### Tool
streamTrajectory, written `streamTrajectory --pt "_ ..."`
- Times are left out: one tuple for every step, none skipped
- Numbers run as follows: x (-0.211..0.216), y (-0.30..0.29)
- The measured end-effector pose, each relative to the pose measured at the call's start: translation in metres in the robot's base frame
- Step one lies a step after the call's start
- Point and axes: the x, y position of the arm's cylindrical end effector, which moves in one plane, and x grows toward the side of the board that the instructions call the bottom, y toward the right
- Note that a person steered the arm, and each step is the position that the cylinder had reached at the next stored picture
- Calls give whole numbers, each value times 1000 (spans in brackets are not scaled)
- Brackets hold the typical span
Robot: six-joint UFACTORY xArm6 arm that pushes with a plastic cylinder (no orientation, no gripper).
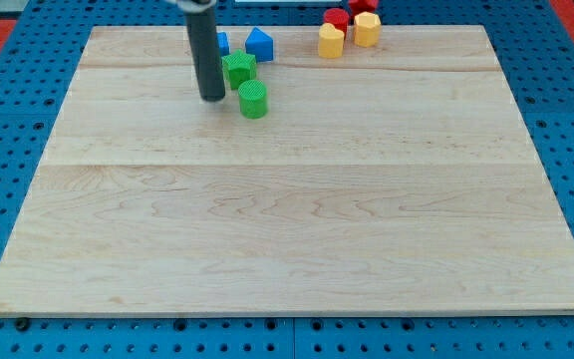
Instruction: Move the green circle to the bottom left side of the green star
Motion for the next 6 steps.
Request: streamTrajectory --pt "73 4" --pt "70 18" --pt "29 44" --pt "-22 82" --pt "-33 51" --pt "-32 28"
